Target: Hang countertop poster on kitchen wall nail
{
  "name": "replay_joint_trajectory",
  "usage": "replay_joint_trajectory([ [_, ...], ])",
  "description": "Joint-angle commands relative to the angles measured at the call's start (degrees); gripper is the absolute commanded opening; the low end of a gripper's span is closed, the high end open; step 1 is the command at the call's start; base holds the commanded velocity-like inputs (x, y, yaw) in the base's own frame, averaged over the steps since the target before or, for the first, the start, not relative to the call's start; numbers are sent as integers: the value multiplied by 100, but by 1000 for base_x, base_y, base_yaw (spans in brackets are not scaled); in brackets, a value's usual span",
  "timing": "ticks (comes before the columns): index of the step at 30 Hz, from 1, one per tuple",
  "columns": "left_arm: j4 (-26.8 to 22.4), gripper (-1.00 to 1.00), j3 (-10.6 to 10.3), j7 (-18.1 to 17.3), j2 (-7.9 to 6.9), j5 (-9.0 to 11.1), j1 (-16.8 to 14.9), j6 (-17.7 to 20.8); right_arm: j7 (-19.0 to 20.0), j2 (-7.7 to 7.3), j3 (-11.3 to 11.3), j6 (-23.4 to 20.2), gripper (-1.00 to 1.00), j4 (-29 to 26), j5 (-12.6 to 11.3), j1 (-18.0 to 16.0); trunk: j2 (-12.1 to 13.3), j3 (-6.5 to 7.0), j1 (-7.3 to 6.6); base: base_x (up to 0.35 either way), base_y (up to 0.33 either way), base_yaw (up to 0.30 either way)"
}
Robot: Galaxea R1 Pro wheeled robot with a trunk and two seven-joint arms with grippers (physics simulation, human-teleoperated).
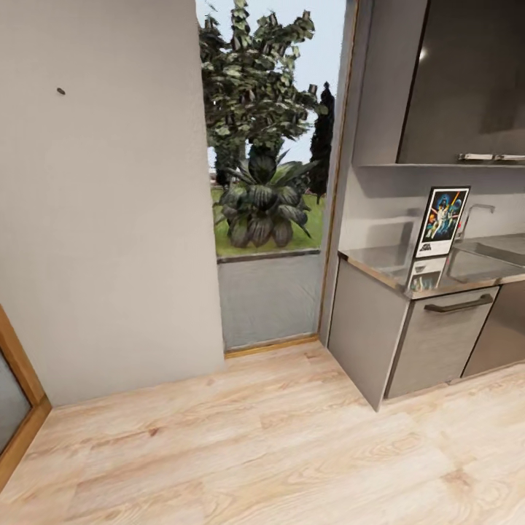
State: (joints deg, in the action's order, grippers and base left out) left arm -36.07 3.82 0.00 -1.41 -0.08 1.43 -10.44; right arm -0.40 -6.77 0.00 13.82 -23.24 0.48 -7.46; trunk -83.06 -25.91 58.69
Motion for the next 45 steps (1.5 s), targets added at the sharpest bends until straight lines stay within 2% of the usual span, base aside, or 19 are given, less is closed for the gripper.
replay_joint_trajectory([
  [1,-6,100,4,0,1,-1,0,-10,-4,0,0,19,100,4,5,-2,-2,-5,4,336,0,-10],
  [15,-6,100,4,0,1,-1,-1,-11,-4,0,0,29,100,-1,-3,3,-2,-4,4,338,0,-2],
  [17,-6,100,4,0,1,-1,0,-12,-4,0,0,103,100,-3,-3,5,-2,-4,4,339,0,0],
  [19,-6,100,4,0,1,-1,1,-14,2,1,0,421,100,-30,-11,7,-2,-4,4,339,0,0],
  [23,-9,100,4,0,1,2,1,-12,5,3,-7,601,100,-130,-21,7,-2,-4,4,339,0,0],
  [26,-9,100,11,0,-2,5,2,-12,10,12,6,662,100,-567,-27,7,-2,-4,4,339,0,0],
  [28,-12,100,87,0,-6,10,0,-19,17,29,17,634,100,-1469,-41,7,-2,-4,4,239,0,0],
  [29,-11,100,125,-2,-6,11,1,-21,18,37,17,552,100,-1804,-46,7,-2,-4,4,152,0,0],
  [30,-10,100,191,-6,-7,13,2,-23,21,49,17,314,100,-2401,-53,7,-2,-4,4,97,0,0],
  [32,-9,100,241,-10,-7,14,2,-26,25,55,12,-81,100,-2971,-59,7,-2,-4,4,70,0,0],
  [35,-7,100,288,-14,-8,15,1,-27,28,58,2,-804,100,-3818,-65,-9,-2,-4,4,40,0,0],
  [36,-7,100,306,-15,-8,16,2,-29,27,61,-3,-1250,100,-4373,-65,-30,-2,-4,4,20,0,0],
  [37,-6,100,313,-16,-8,16,1,-30,21,65,-5,-1438,100,-4629,-63,-56,-2,-4,4,16,0,0],
  [41,-6,100,328,-22,-8,16,1,-33,-133,88,-7,-1990,100,-5411,-59,-353,-2,-4,4,10,0,0],
  [45,-6,100,334,-25,-8,16,2,-35,-624,137,-8,-2620,100,-5740,-51,-1038,-2,-4,4,4,0,0],
])
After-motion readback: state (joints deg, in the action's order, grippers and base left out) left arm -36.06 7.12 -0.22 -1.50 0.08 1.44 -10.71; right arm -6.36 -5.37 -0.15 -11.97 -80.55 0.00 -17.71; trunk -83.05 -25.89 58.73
